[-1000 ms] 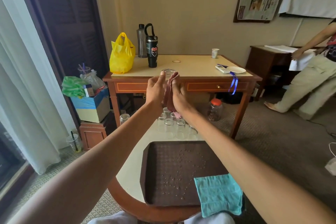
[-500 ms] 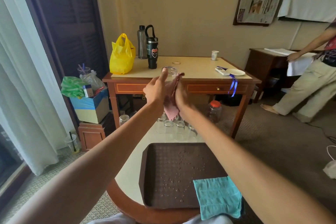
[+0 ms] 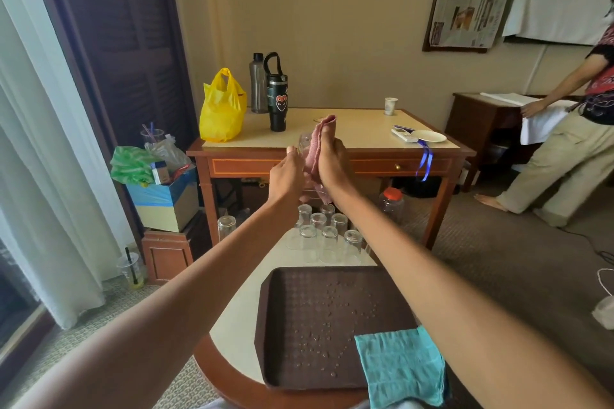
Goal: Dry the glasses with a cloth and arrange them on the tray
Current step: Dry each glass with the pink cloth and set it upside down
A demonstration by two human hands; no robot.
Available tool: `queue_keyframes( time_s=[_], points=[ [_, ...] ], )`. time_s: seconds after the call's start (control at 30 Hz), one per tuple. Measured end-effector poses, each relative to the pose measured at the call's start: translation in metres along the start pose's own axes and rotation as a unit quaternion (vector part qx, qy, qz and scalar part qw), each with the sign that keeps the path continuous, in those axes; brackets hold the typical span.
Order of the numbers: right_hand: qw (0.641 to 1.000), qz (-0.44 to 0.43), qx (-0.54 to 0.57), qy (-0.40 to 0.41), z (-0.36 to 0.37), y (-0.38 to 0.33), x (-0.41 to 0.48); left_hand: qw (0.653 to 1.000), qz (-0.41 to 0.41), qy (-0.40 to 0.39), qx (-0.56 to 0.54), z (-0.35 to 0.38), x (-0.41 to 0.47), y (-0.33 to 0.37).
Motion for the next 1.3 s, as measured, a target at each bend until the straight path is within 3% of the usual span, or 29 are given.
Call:
queue_keyframes(
  time_s=[0.17, 0.33, 0.4, 0.57, 0.7, 0.8, 0.87, 1.0, 1.17, 1.3],
  points=[
    [0.991, 0.127, 0.037, 0.01, -0.005, 0.019, 0.012, 0.995, 0.092, -0.012, 0.04, 0.003, -0.001, 0.001],
    [0.974, 0.197, 0.11, -0.034, 0.001, 0.022, 0.0, 0.996, 0.085, 0.002, 0.037, 0.006, 0.007, 0.005],
    [0.974, 0.198, 0.102, -0.046, 0.003, 0.025, -0.005, 0.996, 0.082, 0.009, 0.031, 0.006, 0.011, 0.01],
    [0.99, 0.081, 0.096, -0.065, 0.009, 0.021, -0.018, 0.995, 0.092, 0.036, -0.025, -0.005, 0.013, 0.022],
    [0.999, -0.012, 0.025, -0.037, 0.014, 0.021, -0.017, 0.994, 0.086, 0.044, -0.059, -0.006, 0.015, 0.017],
    [1.0, -0.021, 0.013, -0.014, 0.007, 0.015, -0.005, 0.997, 0.066, 0.022, -0.046, 0.001, 0.009, 0.017],
    [1.0, -0.01, 0.02, -0.003, 0.001, 0.004, 0.002, 0.998, 0.056, 0.015, -0.039, 0.005, 0.003, 0.017],
    [0.998, 0.053, 0.031, -0.011, -0.002, -0.001, 0.013, 0.991, 0.134, 0.019, -0.002, 0.012, -0.008, 0.014],
    [0.962, 0.183, 0.201, -0.015, -0.007, 0.007, 0.019, 0.972, 0.215, 0.058, 0.076, 0.016, -0.007, 0.017],
    [0.951, 0.192, 0.236, -0.045, -0.008, 0.005, 0.014, 0.974, 0.206, 0.067, 0.071, 0.02, 0.005, 0.017]
  ],
)
Point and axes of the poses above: each hand's wrist, its own x-axis towards the middle knuckle, its own z-axis out of the palm, y = z × x, the point moved 6 cm from there along x, towards the middle knuckle, and after that the axes turned 14 degrees about y, right-handed, at the moved point
